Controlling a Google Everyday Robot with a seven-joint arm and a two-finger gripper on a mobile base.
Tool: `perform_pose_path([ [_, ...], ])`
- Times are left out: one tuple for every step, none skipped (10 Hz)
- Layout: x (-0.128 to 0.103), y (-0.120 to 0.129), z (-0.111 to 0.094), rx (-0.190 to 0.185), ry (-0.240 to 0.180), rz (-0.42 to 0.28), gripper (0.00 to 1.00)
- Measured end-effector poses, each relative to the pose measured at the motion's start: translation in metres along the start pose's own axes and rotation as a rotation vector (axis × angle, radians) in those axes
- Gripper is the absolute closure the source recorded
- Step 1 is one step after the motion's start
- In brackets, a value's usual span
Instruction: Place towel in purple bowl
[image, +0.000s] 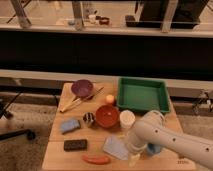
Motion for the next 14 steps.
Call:
perform_pose_path([
  [-0.001, -0.002, 0.003, 0.001, -0.005, -0.004, 0.20],
  [-0.003, -0.005, 0.006, 0.001, -0.011, -0.008, 0.20],
  [-0.004, -0.007, 0.009, 0.000, -0.016, -0.010, 0.20],
  [-0.005, -0.009, 0.013, -0.001, -0.021, -0.015, 0.20],
  [-0.005, -0.012, 0.017, -0.001, -0.027, -0.021, 0.20],
  [-0.005, -0.013, 0.019, 0.001, -0.031, -0.025, 0.20],
  [-0.005, -0.014, 0.021, 0.003, -0.036, -0.030, 0.20],
  [-0.005, -0.015, 0.023, 0.006, -0.040, -0.038, 0.20],
  [-0.005, -0.015, 0.025, 0.006, -0.042, -0.040, 0.20],
  [-0.004, -0.016, 0.027, 0.008, -0.044, -0.045, 0.20],
  [-0.004, -0.017, 0.029, 0.010, -0.045, -0.049, 0.20],
  [-0.004, -0.018, 0.031, 0.011, -0.047, -0.053, 0.20],
  [-0.005, -0.018, 0.032, 0.011, -0.047, -0.057, 0.20],
  [-0.005, -0.020, 0.034, 0.010, -0.047, -0.060, 0.20],
])
